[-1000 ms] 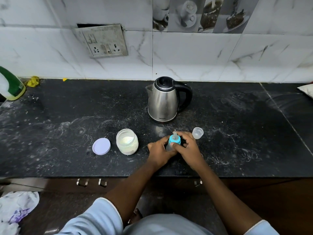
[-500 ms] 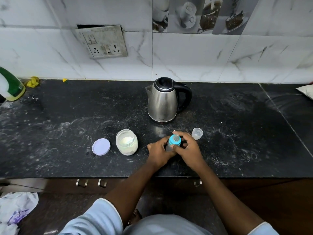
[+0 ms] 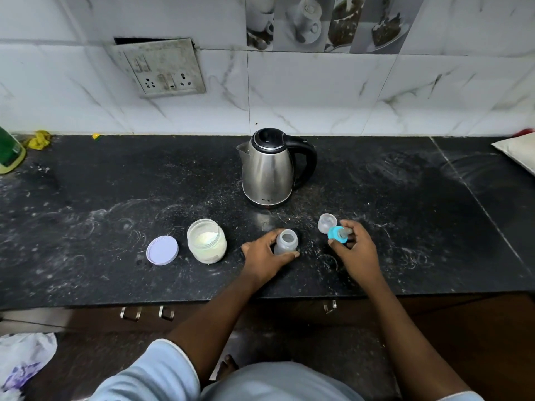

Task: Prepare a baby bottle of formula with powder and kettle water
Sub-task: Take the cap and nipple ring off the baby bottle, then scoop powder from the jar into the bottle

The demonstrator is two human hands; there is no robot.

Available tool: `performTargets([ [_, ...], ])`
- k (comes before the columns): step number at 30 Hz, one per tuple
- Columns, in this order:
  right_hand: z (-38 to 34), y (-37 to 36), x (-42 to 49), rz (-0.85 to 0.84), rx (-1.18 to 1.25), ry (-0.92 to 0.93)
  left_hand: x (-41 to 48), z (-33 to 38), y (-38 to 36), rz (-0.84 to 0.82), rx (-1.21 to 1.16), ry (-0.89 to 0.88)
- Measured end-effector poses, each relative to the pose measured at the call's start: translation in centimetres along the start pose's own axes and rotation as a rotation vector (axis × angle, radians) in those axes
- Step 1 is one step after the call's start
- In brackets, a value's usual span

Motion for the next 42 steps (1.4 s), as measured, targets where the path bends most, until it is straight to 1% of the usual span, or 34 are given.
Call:
performTargets([
  [5,1.0,0.6,-0.1,-0.088,-0.111,0.028,0.2,0.0,-0.1,0.002,0.022,-0.003],
  [13,2.2,-0.5,-0.2,-0.154,-0.196,0.009,0.0,0.2,0.2,0.028,0.069,0.021],
  [18,2.9,0.0,-0.6,-0.139,-0.343,-0.010,-0.1,0.1,0.2,0.025,0.081,0.033],
  [21,3.0,0.2,-0.6,-0.150,-0.389,-0.032,0.0,0.1,0.1,0.023,0.091,0.042],
  [28,2.7,0.5,-0.9,-0.155,-0.386,-0.033,0.0,0.1,0.1,0.009,0.073,0.048],
  [30,2.4,0.6,-1.0,-0.155,-0.374,-0.028,-0.1,0.3,0.2,0.019,0.102,0.057],
  [34,1.3,0.4,-1.1,-0.114,-0.385,0.053,-0.2,0.6,0.4,0.007,0.167,0.046],
  [38,-0.4,-0.7,-1.2,-0.085,-0.344,0.149,-0.3,0.7,0.5,0.007,0.149,0.039],
  [42,-2.1,-2.3,-0.9,-0.130,-0.292,0.191,-0.3,0.8,0.6,-0.004,0.111,0.023],
])
Point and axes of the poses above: each hand's wrist, its own x-axis towards the middle knuckle, its own y-axis out of the back of the hand, z = x × y, the point moved 4 cm from there along x, towards the middle knuckle, and after that the axes turned 12 degrees about x, right-handed, at the moved point
